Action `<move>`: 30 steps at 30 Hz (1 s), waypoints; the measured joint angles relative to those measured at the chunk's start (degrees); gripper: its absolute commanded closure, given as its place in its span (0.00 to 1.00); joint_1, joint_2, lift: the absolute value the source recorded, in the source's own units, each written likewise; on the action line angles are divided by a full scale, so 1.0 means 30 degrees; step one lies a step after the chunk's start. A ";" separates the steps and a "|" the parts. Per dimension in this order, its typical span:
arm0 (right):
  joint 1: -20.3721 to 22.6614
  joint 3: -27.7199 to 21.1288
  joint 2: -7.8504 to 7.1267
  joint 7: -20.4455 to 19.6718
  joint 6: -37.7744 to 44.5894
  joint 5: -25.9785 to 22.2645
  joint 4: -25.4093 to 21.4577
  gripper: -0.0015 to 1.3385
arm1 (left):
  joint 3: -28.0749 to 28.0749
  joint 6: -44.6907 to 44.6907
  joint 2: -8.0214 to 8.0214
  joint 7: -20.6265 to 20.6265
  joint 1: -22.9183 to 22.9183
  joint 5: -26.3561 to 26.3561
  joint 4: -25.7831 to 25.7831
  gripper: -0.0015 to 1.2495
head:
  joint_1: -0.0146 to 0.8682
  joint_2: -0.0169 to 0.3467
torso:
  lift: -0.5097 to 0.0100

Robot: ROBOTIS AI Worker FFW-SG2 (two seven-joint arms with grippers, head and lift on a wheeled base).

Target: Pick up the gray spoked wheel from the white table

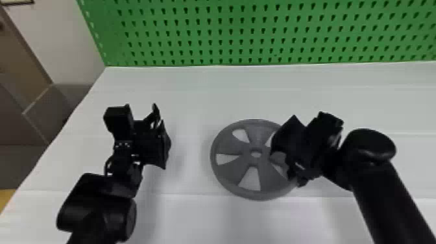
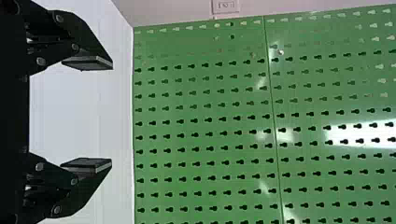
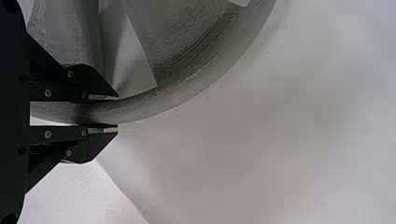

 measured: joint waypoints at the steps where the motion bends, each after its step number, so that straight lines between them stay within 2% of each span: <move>1: 0.0010 0.0000 0.0000 0.0000 0.0047 0.0163 -0.0230 0.80 | 0.0005 0.0000 0.0003 0.0000 0.0005 0.0001 -0.0002 0.41 | 0.90 0.38 | 0.85; 8: -0.0091 0.0302 0.0003 0.0000 0.0441 0.2013 -0.2260 0.80 | 0.0037 0.0076 0.0023 0.0000 0.0040 0.0027 -0.0065 0.41 | 0.90 0.38 | 0.85; 17: -0.0251 0.1653 0.0005 0.0071 0.0455 0.6334 -0.5148 0.80 | 0.0056 0.0273 0.0028 -0.0002 0.0065 0.0031 -0.0159 0.41 | 0.90 0.38 | 0.85; 18: -0.0212 0.1710 0.0005 0.0365 0.0416 0.6812 -0.5329 0.80 | 0.0063 0.0284 0.0028 -0.0002 0.0065 0.0031 -0.0170 0.41 | 0.90 0.38 | 0.85; 25: 0.0356 0.1823 0.0003 0.6048 -0.0420 1.0874 -0.6056 0.82 | 0.0178 0.0386 0.0028 -0.0021 0.0138 0.0059 -0.0321 0.41 | 0.90 0.38 | 0.85; 30: 0.0672 0.2134 -0.0077 0.8212 -0.1247 1.3695 -0.6406 0.85 | 0.0277 0.0471 0.0028 -0.0021 0.0215 0.0083 -0.0462 0.41 | 0.90 0.38 | 0.85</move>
